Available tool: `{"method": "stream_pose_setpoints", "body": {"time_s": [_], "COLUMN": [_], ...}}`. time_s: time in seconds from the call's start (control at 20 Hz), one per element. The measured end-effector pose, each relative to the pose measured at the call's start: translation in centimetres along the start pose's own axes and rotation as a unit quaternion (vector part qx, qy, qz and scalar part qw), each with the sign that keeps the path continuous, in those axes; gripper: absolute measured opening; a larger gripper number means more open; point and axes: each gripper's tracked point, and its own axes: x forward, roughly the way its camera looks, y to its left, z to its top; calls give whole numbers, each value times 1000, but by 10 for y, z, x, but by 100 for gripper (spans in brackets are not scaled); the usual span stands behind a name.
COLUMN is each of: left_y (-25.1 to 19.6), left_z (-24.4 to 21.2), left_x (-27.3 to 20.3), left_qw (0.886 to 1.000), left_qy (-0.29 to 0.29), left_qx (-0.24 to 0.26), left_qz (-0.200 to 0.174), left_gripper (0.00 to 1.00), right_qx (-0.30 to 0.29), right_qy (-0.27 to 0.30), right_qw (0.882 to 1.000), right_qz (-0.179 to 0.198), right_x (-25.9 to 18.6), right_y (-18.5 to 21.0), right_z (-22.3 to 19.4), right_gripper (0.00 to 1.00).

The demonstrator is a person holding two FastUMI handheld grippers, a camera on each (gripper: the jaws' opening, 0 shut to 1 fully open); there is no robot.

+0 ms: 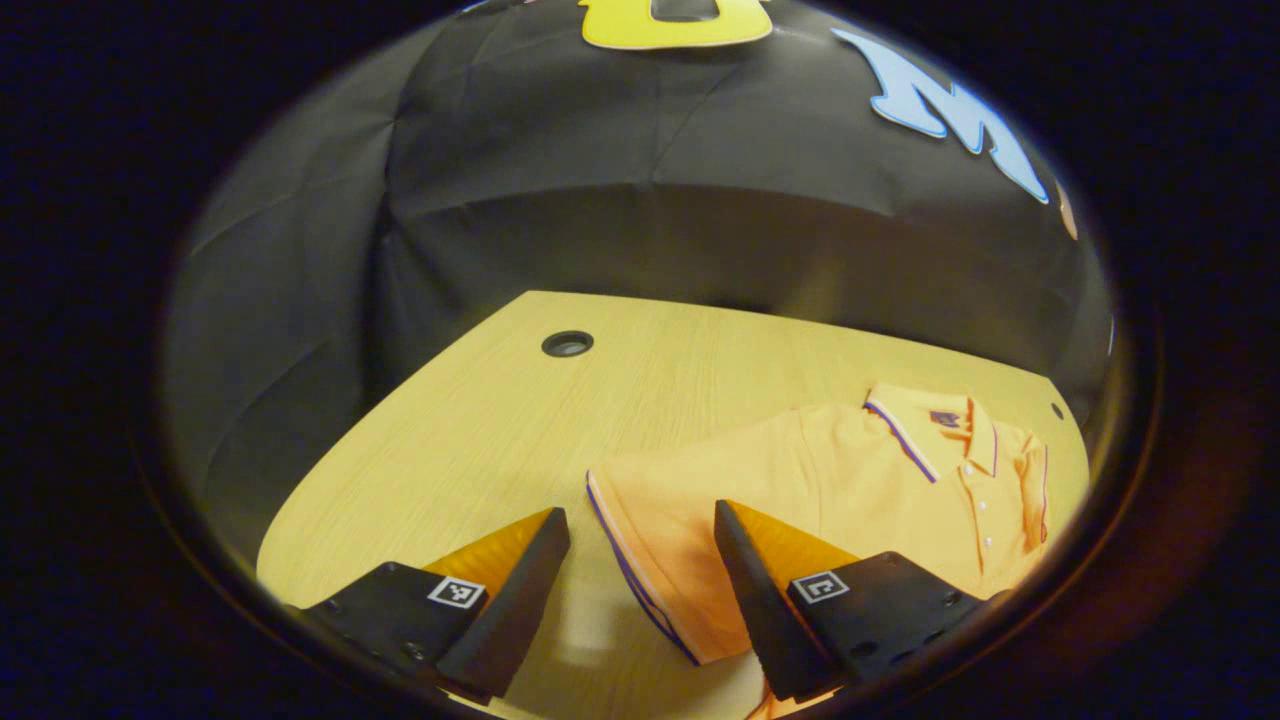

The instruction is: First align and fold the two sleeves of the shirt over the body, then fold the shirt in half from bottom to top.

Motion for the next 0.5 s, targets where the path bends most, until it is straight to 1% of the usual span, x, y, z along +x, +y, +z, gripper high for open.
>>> {"method": "stream_pose_setpoints", "body": {"time_s": [0.1, 0.2, 0.25, 0.3, 0.45, 0.5], "left_y": [0, -1, -3, -5, -16, -21], "left_z": [-7, -4, -3, -2, -1, -3], "left_x": [9, 14, 17, 19, 24, 24], "left_qw": [1000, 1000, 1000, 1000, 999, 999], "left_qy": [14, 12, 12, 12, 12, 14], "left_qx": [7, 22, 26, 28, 31, 34], "left_qz": [1, 0, -2, -3, -9, -13], "left_gripper": [94, 96, 94, 95, 94, 83], "right_qx": [-3, 2, 6, 11, 29, 35], "right_qy": [4, 5, 5, 7, 17, 21], "right_qw": [1000, 1000, 1000, 1000, 999, 999], "right_qz": [0, -2, -3, -5, -8, -9], "right_x": [-10, -15, -16, -17, -18, -18], "right_y": [3, 4, 3, 3, -2, -4], "right_z": [-3, -5, -5, -6, -14, -16], "right_gripper": [98, 98, 98, 98, 98, 98]}}
